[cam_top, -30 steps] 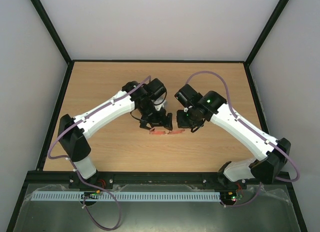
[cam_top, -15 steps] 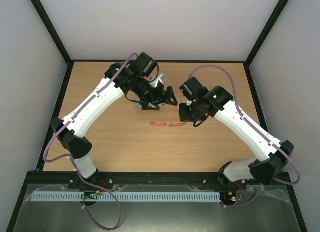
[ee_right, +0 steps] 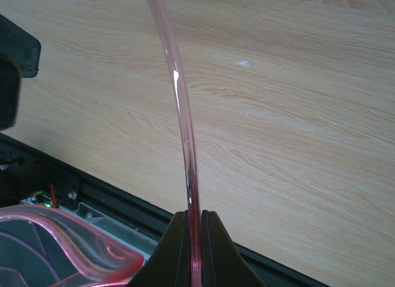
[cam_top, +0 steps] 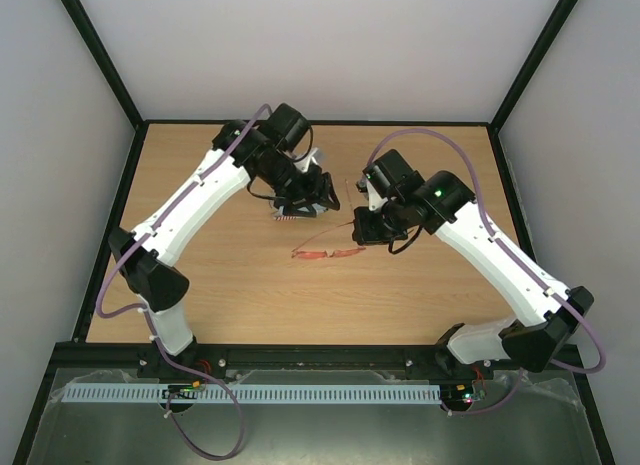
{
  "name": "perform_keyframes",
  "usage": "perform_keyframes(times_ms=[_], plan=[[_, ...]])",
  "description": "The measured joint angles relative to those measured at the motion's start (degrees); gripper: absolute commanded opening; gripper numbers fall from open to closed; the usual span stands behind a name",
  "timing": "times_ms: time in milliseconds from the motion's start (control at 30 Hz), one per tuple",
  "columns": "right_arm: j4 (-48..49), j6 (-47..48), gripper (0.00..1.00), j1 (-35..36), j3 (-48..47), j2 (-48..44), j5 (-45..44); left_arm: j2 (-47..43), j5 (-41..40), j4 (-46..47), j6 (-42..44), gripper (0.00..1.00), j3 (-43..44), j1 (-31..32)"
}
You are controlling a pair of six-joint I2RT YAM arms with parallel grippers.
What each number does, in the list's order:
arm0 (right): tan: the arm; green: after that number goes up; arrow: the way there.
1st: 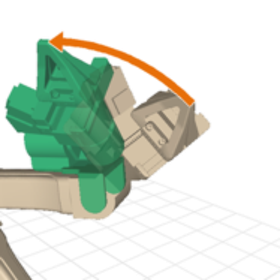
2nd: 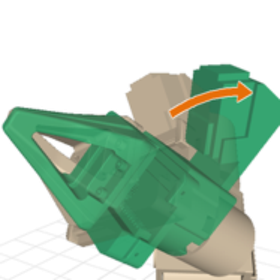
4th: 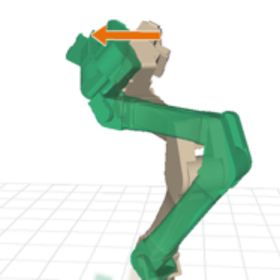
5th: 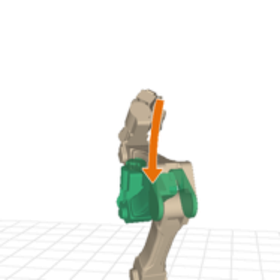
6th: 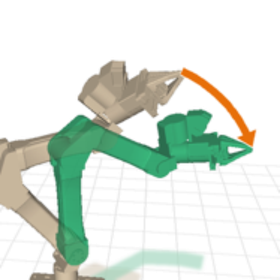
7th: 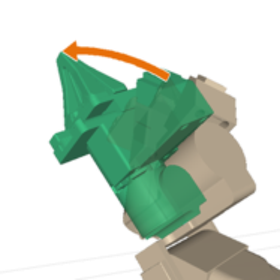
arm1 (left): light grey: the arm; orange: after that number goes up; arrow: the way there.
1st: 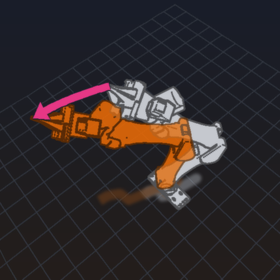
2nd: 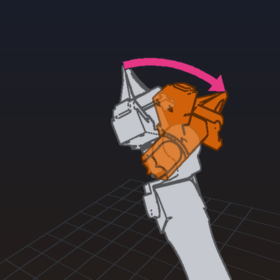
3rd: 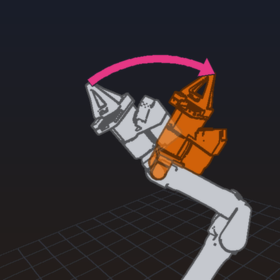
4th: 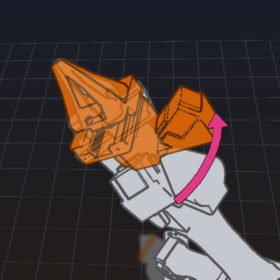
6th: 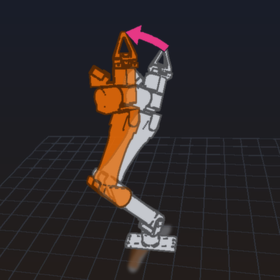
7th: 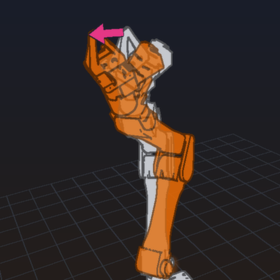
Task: Organize the sunglasses
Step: Fold the sunglasses.
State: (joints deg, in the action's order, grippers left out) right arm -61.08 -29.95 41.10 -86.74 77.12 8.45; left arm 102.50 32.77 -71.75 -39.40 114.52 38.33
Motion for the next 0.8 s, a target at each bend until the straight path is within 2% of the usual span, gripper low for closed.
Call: perform_keyframes(times_ms=[233, 367, 400, 433, 533, 700, 800], plan=[[0.15, -0.02, 0.01, -0.48, -1.05, 0.63, 1.09, -0.07, 0.90, 0.37, -0.07, 0.62, -0.66, 2.58], [-0.83, 0.09, 0.01, -0.76, -3.78, 1.95, 1.07, -0.20, 1.03, 0.96, -0.31, 0.67, -2.64, 2.71], [-0.90, 0.13, 0.01, -0.76, -4.35, 2.19, 0.87, -0.20, 1.09, 0.96, -0.28, 0.75, -2.75, 1.79], [-0.90, 0.11, 0.01, -0.79, -5.16, 2.56, 0.28, -0.24, 1.22, 0.92, -0.28, 0.83, -2.71, 0.31], [-1.09, -0.17, 0.01, -1.42, -8.22, 4.15, -1.51, -0.85, 1.55, 1.60, -0.98, 0.98, -1.73, -7.56], [-3.43, -2.47, 0.01, -3.72, -19.17, 10.99, -2.51, -3.69, 3.06, 8.85, -4.83, 0.99, 0.52, -22.51], [-4.24, -4.57, 0.01, -5.29, -27.36, 16.31, -2.40, -6.95, 3.34, 14.21, -8.24, 0.99, -0.02, -23.89]])
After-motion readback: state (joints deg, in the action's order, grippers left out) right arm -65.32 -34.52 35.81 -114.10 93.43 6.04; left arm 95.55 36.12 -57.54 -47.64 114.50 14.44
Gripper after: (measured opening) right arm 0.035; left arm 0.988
